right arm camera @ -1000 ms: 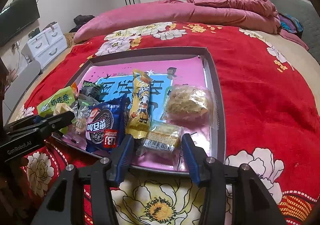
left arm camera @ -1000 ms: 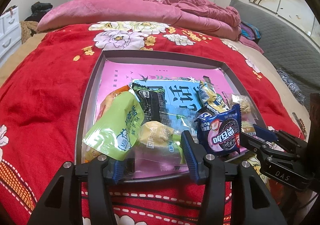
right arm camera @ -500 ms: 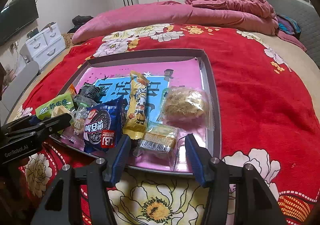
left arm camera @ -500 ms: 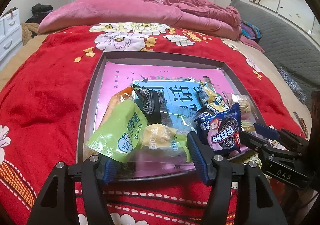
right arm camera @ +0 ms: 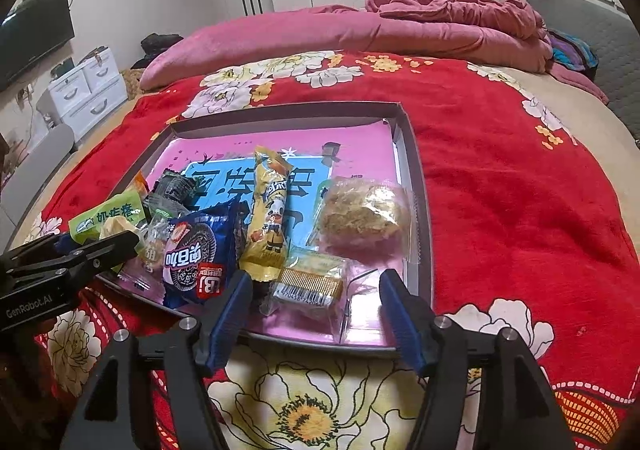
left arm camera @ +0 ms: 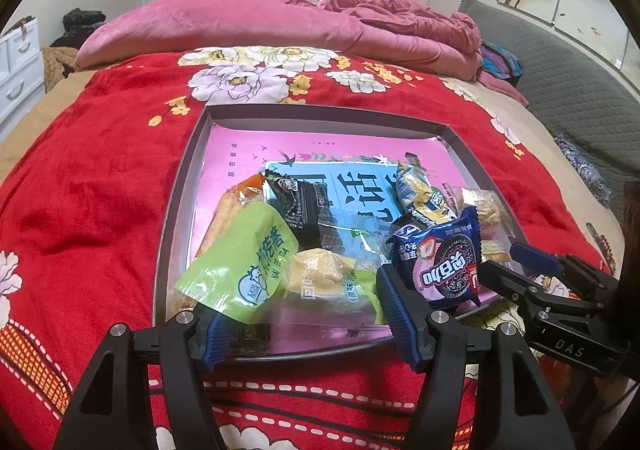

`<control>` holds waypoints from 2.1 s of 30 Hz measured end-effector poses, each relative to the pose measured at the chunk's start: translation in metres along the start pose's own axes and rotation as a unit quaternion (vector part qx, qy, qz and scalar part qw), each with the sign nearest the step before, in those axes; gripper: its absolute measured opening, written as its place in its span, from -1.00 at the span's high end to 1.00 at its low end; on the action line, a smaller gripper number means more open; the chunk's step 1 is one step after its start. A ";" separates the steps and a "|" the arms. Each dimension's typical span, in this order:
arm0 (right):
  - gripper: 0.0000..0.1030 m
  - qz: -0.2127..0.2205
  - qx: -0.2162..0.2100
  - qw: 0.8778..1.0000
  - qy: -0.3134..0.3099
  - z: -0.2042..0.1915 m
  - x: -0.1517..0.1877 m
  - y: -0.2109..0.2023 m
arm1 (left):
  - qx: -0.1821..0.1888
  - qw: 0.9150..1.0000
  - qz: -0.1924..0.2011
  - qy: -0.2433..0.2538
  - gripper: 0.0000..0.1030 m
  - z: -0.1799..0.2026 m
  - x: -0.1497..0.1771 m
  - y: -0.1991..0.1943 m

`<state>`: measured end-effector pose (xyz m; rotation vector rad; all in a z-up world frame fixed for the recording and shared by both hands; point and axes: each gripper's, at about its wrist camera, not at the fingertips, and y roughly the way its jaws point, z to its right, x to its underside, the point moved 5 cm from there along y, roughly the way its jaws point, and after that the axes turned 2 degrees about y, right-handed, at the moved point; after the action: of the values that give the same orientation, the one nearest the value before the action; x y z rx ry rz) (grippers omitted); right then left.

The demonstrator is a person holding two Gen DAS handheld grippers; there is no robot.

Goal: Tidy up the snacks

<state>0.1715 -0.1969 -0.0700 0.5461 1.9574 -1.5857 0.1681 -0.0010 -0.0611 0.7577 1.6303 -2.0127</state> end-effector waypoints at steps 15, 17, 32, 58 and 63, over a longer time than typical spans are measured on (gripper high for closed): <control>-0.49 0.009 0.004 1.000 0.003 0.002 -0.002 -0.004 | 0.005 1.000 0.010 0.001 -0.46 0.004 -0.002 -0.010; -0.50 0.011 0.004 1.000 0.003 0.002 -0.002 -0.004 | 0.006 1.000 0.011 0.001 -0.47 0.004 -0.002 -0.011; -0.62 0.033 -0.002 0.999 -0.001 -0.002 -0.007 -0.013 | 0.009 1.000 0.030 -0.001 -0.55 0.005 -0.006 -0.019; -0.79 0.072 -0.011 0.997 -0.016 -0.009 -0.013 -0.030 | 0.005 0.999 0.050 -0.005 -0.55 0.003 -0.008 -0.030; -0.79 0.074 -0.009 0.997 -0.018 -0.010 -0.013 -0.031 | 0.003 0.999 0.049 -0.004 -0.55 0.003 -0.007 -0.032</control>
<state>0.1607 -0.1937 -0.0373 0.6355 1.8575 -1.4740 0.1526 0.0026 -0.0325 0.8150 1.5515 -1.9507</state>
